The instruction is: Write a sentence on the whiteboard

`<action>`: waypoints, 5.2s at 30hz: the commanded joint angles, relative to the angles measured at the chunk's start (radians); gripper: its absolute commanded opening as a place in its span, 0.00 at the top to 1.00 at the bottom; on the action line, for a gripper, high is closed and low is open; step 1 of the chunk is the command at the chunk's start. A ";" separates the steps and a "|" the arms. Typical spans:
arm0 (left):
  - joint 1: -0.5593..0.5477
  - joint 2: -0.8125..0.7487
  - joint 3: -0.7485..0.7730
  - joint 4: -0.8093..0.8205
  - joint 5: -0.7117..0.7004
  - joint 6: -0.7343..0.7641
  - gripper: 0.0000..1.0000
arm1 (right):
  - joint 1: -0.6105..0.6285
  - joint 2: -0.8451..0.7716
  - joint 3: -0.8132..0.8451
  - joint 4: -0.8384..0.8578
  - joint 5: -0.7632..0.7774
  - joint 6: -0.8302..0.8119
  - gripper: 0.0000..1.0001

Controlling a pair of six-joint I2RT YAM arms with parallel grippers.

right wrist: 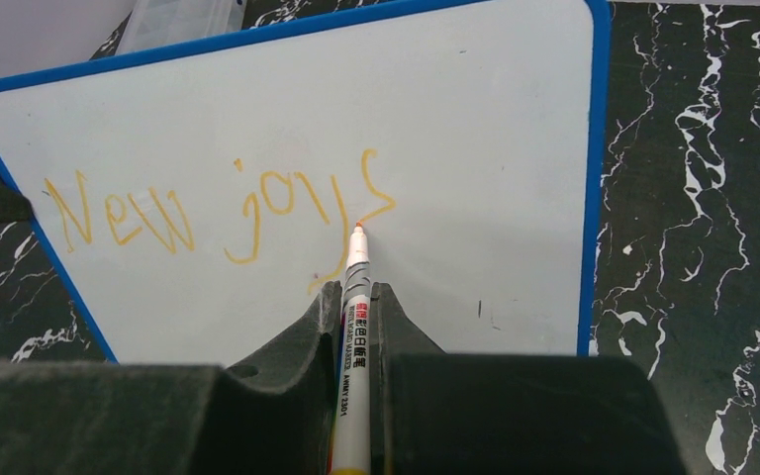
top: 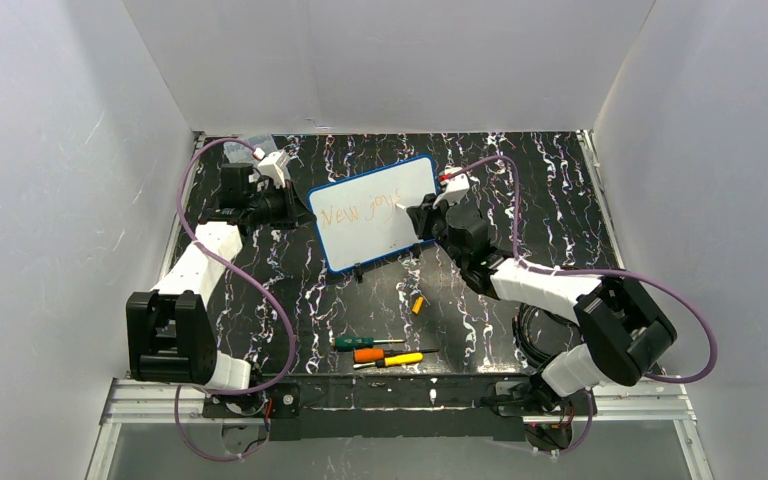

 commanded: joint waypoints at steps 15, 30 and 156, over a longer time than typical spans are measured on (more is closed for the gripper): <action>-0.001 -0.058 0.000 0.002 0.010 0.006 1.00 | -0.030 -0.084 0.004 0.022 0.066 -0.009 0.99; -0.002 -0.047 0.002 -0.003 0.007 0.012 1.00 | -0.079 -0.020 0.038 0.052 0.047 -0.010 0.99; -0.001 -0.062 -0.001 -0.003 -0.002 0.012 1.00 | -0.100 0.001 0.062 0.039 0.157 -0.062 0.99</action>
